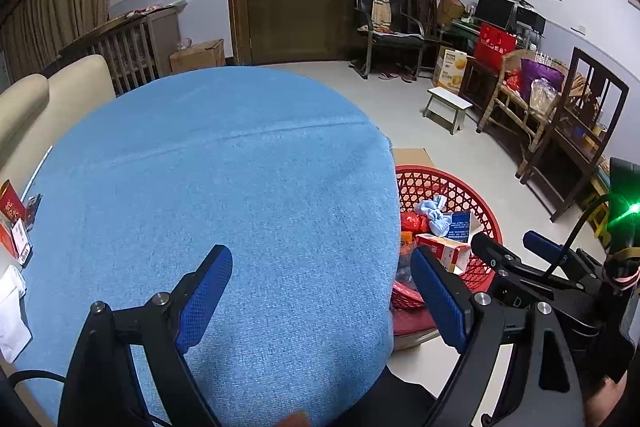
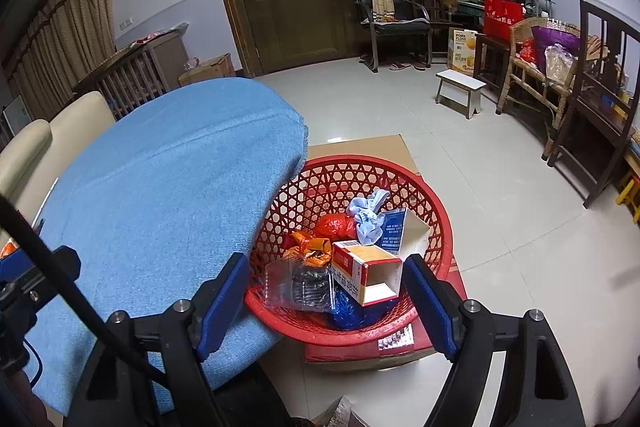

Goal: Collect trash

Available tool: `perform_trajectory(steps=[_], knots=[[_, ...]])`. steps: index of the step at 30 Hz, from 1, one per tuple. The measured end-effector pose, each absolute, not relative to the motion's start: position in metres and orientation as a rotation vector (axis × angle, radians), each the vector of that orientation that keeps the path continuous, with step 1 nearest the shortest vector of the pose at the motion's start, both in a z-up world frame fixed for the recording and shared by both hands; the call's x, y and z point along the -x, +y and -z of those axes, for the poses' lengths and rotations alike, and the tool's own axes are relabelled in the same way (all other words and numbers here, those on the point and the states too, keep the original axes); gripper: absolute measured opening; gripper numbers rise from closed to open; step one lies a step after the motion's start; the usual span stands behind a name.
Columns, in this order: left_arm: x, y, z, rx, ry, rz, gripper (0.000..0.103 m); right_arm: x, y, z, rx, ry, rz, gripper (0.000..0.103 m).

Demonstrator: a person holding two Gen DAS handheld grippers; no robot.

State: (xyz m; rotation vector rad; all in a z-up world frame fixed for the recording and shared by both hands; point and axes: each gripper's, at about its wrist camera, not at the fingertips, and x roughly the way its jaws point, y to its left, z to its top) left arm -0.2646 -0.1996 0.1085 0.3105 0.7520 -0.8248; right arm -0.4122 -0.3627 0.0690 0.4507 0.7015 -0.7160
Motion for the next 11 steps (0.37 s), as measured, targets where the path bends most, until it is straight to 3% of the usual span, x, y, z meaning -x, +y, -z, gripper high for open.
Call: perform_trajectory(steps=[11], knots=[[0.2634, -0.1971, -0.1074, -0.31, 0.746, 0.824, 0.091, 0.4131, -0.3671, -0.0653, -0.464, 0.716, 0.723, 0.082]])
